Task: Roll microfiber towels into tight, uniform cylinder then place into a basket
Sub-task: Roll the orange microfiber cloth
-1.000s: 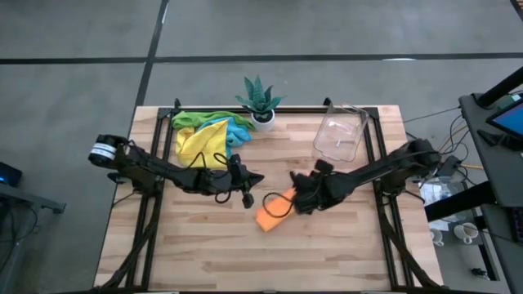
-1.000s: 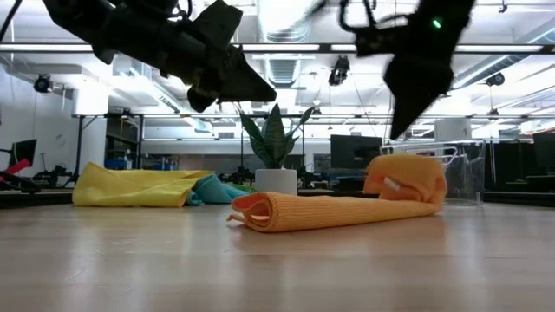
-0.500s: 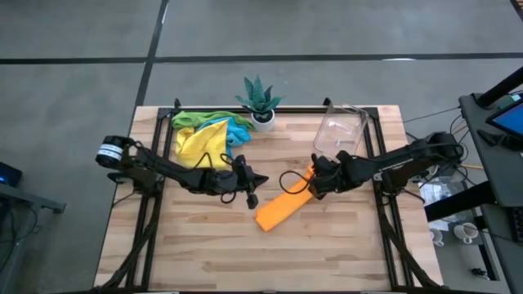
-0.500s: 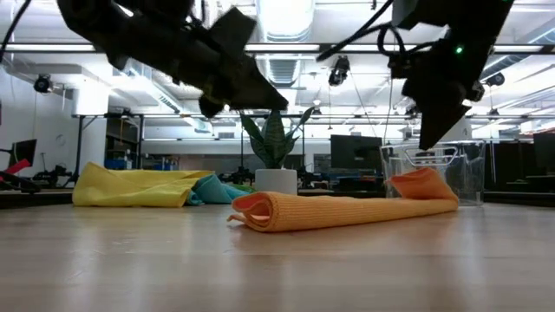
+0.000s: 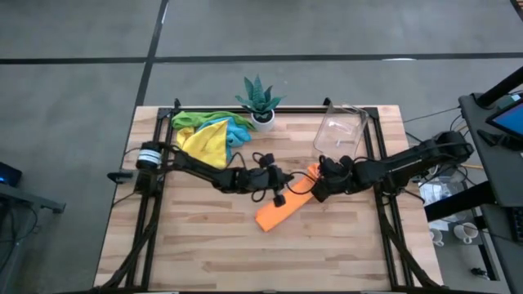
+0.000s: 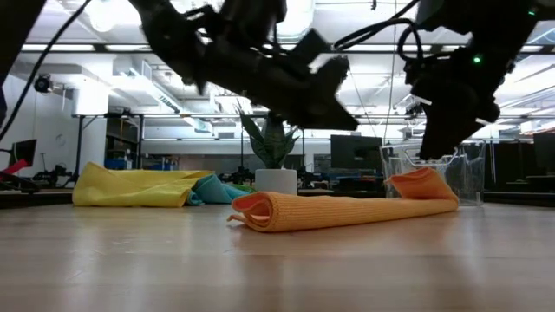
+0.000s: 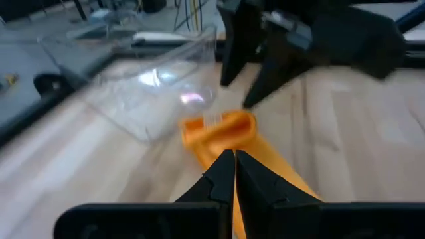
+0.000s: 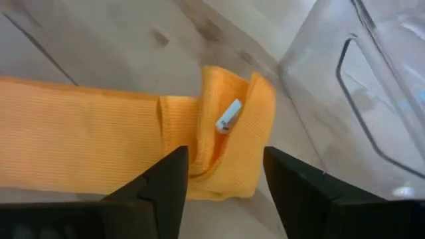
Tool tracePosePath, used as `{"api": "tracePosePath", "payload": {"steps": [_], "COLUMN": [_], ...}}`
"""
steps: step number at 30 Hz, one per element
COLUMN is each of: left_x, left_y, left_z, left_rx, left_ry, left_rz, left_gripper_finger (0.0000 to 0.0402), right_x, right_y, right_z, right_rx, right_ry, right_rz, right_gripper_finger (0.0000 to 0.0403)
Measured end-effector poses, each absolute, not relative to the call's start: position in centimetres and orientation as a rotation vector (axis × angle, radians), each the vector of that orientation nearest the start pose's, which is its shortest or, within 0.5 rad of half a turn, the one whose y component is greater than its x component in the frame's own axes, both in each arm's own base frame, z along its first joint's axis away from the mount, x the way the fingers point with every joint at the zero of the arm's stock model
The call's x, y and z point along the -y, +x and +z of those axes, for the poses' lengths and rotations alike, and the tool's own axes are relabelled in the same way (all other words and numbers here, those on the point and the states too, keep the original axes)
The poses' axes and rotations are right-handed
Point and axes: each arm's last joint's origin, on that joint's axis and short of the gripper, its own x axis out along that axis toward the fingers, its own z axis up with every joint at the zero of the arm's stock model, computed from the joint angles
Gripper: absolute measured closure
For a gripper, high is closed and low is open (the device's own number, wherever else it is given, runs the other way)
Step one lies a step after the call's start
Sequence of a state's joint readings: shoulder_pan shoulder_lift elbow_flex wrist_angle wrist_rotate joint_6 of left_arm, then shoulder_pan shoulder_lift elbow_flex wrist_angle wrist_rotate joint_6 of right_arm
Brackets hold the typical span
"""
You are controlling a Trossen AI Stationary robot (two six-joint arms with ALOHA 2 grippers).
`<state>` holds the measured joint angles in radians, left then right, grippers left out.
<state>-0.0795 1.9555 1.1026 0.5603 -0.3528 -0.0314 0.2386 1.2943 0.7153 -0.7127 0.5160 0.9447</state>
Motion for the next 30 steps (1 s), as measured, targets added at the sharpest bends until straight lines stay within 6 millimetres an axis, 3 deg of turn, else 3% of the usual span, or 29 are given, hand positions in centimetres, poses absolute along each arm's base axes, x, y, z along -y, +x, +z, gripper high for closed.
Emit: {"api": "tracePosePath", "payload": {"steps": [4, 11, 17, 25, 30], "left_x": [2.3, 2.4, 2.1, 2.1, 2.2], "left_y": [41.8, 38.7, 36.0, 35.3, 35.3], "left_z": [17.5, 20.0, 19.8, 20.1, 19.8], "left_rx": [-0.29, -0.209, -0.157, -0.141, -0.154], "left_ry": [0.088, 0.125, 0.105, 0.098, 0.097], "left_rz": [0.306, 0.427, 0.429, 0.424, 0.378], "left_gripper_finger": [0.0402, 0.0402, 0.0402, 0.0402, 0.0402], "right_x": [-4.2, -5.8, -6.0, -6.3, -6.9], "right_y": [20.3, 19.5, 19.9, 21.6, 22.1], "right_z": [17.4, 16.0, 14.0, 12.4, 11.4], "right_rx": [-0.888, -0.687, -0.621, -0.632, -0.732], "right_ry": [0.357, 0.293, 0.302, 0.288, 0.295], "right_rz": [-0.777, -0.89, -0.95, -0.942, -0.88], "right_gripper_finger": [0.024, 0.0381, 0.0394, 0.0394, 0.0394]}}
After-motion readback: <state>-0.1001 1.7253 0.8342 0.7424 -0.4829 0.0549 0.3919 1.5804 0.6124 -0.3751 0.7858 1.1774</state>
